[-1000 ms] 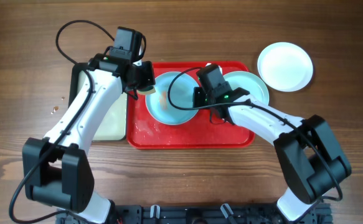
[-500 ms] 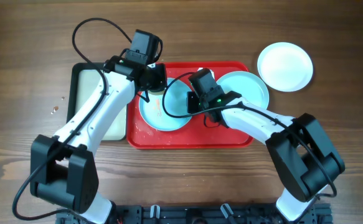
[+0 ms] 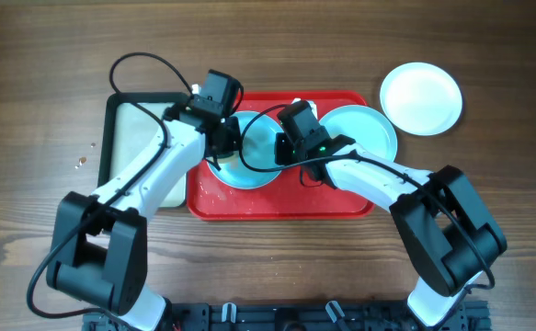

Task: Clean dirty plates on tray and stack at the side
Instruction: 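Scrub the light-blue plate with the sponge while right gripper holds its rim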

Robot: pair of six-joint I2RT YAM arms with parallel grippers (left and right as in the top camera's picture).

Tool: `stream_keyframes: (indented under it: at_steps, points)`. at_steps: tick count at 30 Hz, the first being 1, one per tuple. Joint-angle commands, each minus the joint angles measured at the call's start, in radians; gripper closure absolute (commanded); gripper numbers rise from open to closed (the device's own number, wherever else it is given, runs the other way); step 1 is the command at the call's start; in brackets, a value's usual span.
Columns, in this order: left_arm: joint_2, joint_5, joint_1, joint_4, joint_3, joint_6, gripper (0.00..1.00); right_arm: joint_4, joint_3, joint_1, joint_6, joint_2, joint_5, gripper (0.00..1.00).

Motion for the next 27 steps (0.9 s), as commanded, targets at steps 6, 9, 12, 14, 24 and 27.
stream_keyframes:
  at_steps: [6,9,12,14,24,27]
  points:
    - [0.008,0.010,-0.013,0.049,-0.068,-0.004,0.96,-0.009,-0.001,0.002,0.023,0.028,-0.005,0.96]
    - [0.008,-0.014,-0.013,0.063,-0.084,-0.004,0.96,-0.010,-0.001,0.002,0.023,0.028,-0.008,0.96]
    - [0.008,-0.014,-0.013,0.118,-0.126,-0.004,0.96,-0.010,-0.001,0.002,0.023,0.028,-0.013,0.96]
    - [0.008,-0.014,-0.010,0.130,-0.145,-0.005,0.96,-0.010,-0.001,0.002,0.023,0.028,-0.013,0.96]
    - [0.082,-0.017,-0.010,0.208,-0.182,-0.006,0.96,-0.010,-0.001,0.002,0.022,0.028,-0.013,0.96]
    - [0.121,-0.017,-0.010,0.215,-0.182,-0.009,0.96,-0.009,-0.001,0.002,0.018,0.028,-0.027,0.96]
